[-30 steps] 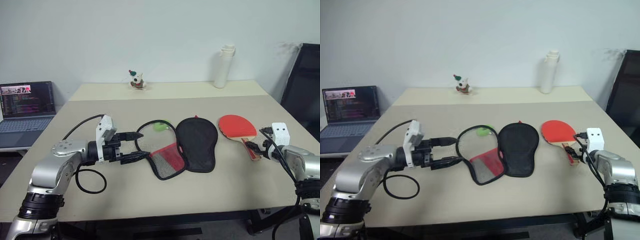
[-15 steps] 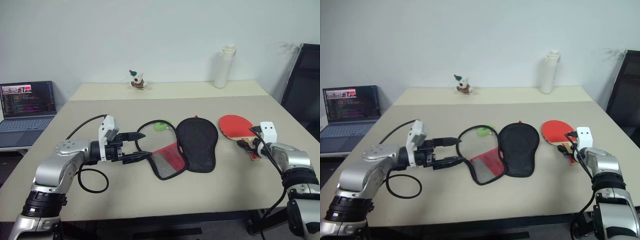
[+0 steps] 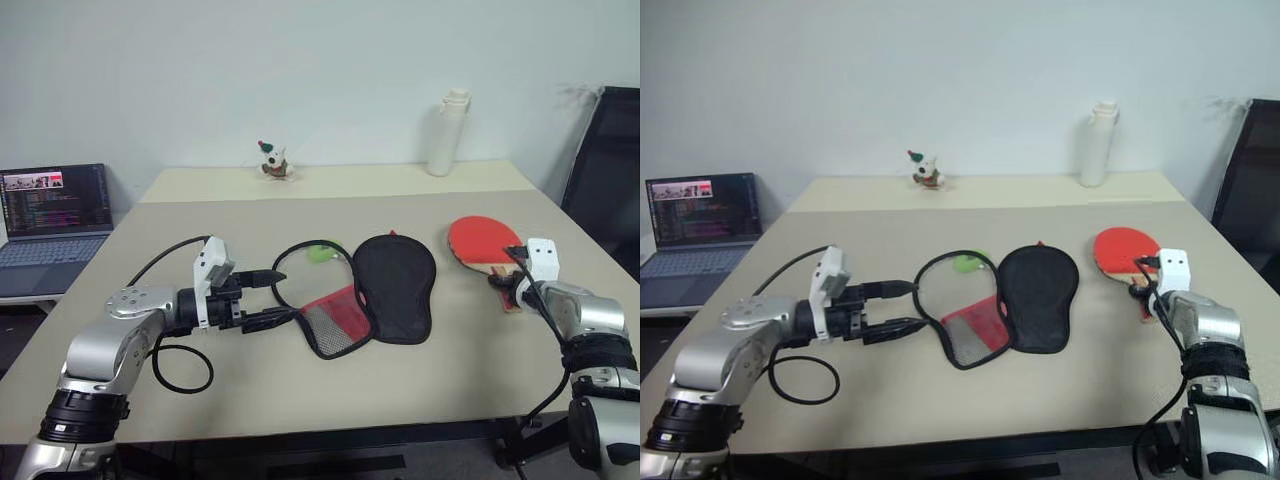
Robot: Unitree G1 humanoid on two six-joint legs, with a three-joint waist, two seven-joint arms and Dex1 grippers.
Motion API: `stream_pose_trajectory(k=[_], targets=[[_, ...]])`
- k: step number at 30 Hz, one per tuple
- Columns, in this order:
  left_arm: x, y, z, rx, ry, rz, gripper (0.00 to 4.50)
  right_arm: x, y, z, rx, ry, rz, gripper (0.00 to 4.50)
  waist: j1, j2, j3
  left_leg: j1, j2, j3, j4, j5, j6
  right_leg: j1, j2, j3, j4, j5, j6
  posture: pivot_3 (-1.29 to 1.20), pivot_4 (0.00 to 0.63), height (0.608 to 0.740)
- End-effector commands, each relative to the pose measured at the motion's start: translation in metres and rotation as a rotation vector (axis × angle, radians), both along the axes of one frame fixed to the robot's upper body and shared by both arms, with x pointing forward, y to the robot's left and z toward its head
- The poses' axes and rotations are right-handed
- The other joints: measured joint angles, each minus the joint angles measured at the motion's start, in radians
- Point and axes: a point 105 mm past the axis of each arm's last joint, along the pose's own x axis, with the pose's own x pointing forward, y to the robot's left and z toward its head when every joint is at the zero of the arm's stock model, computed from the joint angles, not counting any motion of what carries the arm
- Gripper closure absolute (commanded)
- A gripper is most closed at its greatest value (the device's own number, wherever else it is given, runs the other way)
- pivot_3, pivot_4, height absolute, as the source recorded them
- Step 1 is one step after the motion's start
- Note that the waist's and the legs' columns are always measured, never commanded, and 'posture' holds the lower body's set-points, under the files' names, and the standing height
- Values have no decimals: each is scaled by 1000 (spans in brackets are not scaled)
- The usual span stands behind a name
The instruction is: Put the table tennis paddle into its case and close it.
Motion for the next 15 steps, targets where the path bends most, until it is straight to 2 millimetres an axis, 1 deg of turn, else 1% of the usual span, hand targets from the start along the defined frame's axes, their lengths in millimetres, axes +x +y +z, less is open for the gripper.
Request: stream_pose_trajectory(k=[1,2,4,7,8,11,15], targets=[[-3,2,13,7,-57,0,0,-10,37,62,67,-172,68,3346,-2,0,0,-2,0,0,0,0,0,-4,0,2,1,0,0,0,150,740],[-3,2,13,6,-55,-1,0,-14,50,66,95,-176,84,3347,-3,0,0,-4,0,1,0,0,0,-8,0,5,2,2,-4,0,150,740],[-2,1,12,6,-52,-5,0,-25,81,68,156,-173,108,3348,-5,0,0,-3,1,1,0,0,0,-11,0,6,8,3,-5,0,150,740],[-2,-2,12,5,-48,-16,0,-40,124,59,226,-139,137,3351,-1,0,0,-1,2,1,0,0,-1,-11,0,4,13,1,-3,0,150,740],[-1,-2,11,5,-48,-19,0,-44,134,56,241,-129,140,3352,0,0,0,-1,2,1,0,0,-1,-11,0,4,13,-1,-1,0,150,740],[-1,-3,11,7,-47,-23,0,-51,157,48,279,-99,139,3353,3,0,0,-2,1,1,1,0,-1,-12,0,3,14,-1,-1,0,150,740],[0,-3,11,9,-46,-26,0,-53,170,36,301,-63,127,3353,3,0,0,-3,0,1,1,0,-1,-11,-2,5,13,-1,0,0,150,740]])
